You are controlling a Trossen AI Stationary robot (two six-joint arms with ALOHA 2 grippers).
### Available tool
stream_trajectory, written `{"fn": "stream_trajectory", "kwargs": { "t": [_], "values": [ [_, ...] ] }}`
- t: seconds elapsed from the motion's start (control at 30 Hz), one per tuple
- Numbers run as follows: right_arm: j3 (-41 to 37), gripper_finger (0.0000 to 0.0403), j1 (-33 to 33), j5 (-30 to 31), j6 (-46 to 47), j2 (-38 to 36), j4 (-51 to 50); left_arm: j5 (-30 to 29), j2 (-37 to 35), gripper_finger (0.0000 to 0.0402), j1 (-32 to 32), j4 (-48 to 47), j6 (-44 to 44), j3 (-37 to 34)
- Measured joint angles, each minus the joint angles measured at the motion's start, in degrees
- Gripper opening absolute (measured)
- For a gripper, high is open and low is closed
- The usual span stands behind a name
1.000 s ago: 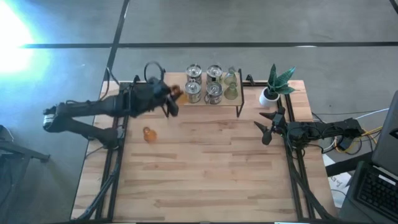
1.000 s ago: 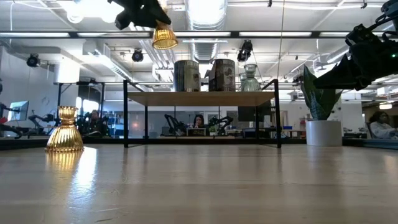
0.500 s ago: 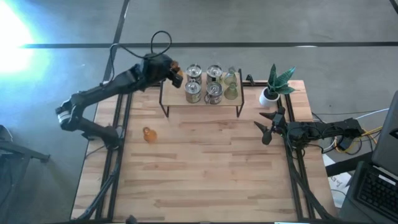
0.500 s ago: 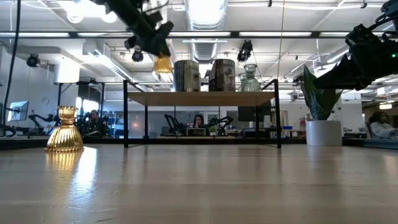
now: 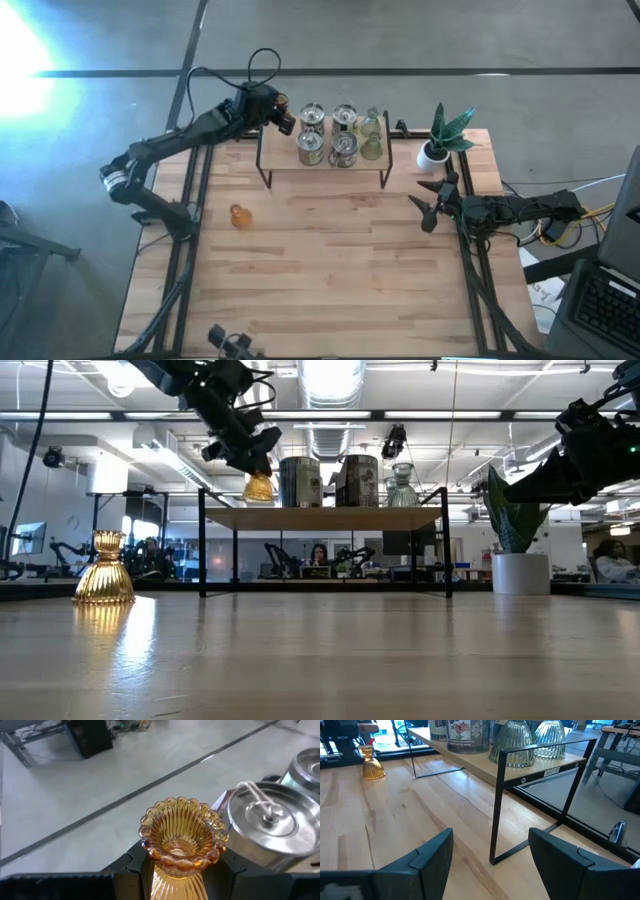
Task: Pick & Place candle stick holders
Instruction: Put the right orange candle holder on the shelf
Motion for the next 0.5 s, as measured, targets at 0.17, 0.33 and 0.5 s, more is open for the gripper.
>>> {"fn": "stream_trajectory", "kwargs": {
  "t": [0.17, 0.33, 0.5],
  "values": [
    [0.0, 0.0251, 0.0, 0.0, 0.0, 0.0, 0.0, 2.9, -0.6, 0.0127, 1.2, 7.7, -2.0, -6.0],
    [0.0, 0.0251, 0.0, 0.0, 0.0, 0.0, 0.0, 3.0, -1.1, 0.0127, 1.8, 8.9, -3.2, -8.8],
    [0.0, 0.0251, 0.0, 0.0, 0.0, 0.0, 0.0, 4.2, -1.1, 0.0127, 1.7, 10.8, -3.7, -10.1]
  ]
}}
